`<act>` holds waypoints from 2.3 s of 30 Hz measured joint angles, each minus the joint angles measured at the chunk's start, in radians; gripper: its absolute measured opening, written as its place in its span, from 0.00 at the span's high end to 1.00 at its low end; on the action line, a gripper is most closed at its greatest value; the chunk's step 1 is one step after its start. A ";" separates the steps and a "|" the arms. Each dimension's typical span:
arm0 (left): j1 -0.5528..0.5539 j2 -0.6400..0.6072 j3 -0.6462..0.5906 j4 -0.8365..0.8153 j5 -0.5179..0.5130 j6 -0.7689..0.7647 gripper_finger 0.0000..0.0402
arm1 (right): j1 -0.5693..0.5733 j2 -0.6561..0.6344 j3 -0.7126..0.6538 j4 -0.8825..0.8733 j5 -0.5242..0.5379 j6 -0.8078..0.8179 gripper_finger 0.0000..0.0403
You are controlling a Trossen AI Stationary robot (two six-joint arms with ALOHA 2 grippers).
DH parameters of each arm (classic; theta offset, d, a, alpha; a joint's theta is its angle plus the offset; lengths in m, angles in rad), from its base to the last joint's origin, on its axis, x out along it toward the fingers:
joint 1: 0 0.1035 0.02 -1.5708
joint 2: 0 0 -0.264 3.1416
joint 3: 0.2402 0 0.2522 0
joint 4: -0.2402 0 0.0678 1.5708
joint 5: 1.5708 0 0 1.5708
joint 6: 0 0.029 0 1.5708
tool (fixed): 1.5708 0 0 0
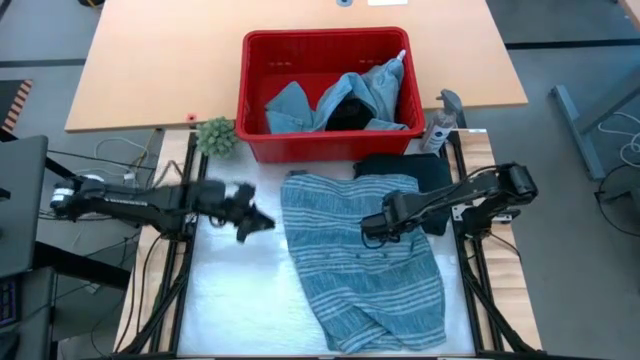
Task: Fold Laundry from Bin
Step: Fold the blue polo shirt
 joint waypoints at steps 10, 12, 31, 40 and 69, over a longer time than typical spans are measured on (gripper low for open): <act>-0.377 0.115 -0.175 0.153 -0.332 0.140 0.81 | -0.005 -0.046 0.000 0.012 0.019 -0.068 0.91; -0.400 0.173 -0.175 0.240 -0.345 0.219 0.79 | -0.010 -0.045 0.000 0.016 0.019 -0.069 0.91; -0.315 0.671 -0.089 0.496 -0.314 0.408 0.52 | -0.013 -0.044 0.000 0.024 0.022 -0.109 0.88; -0.264 0.749 -0.005 0.427 -0.280 0.394 0.52 | -0.013 -0.044 0.000 0.029 0.019 -0.106 0.88; -0.253 0.708 -0.005 0.412 -0.345 0.422 0.56 | -0.004 -0.043 0.001 0.215 0.000 -0.205 0.89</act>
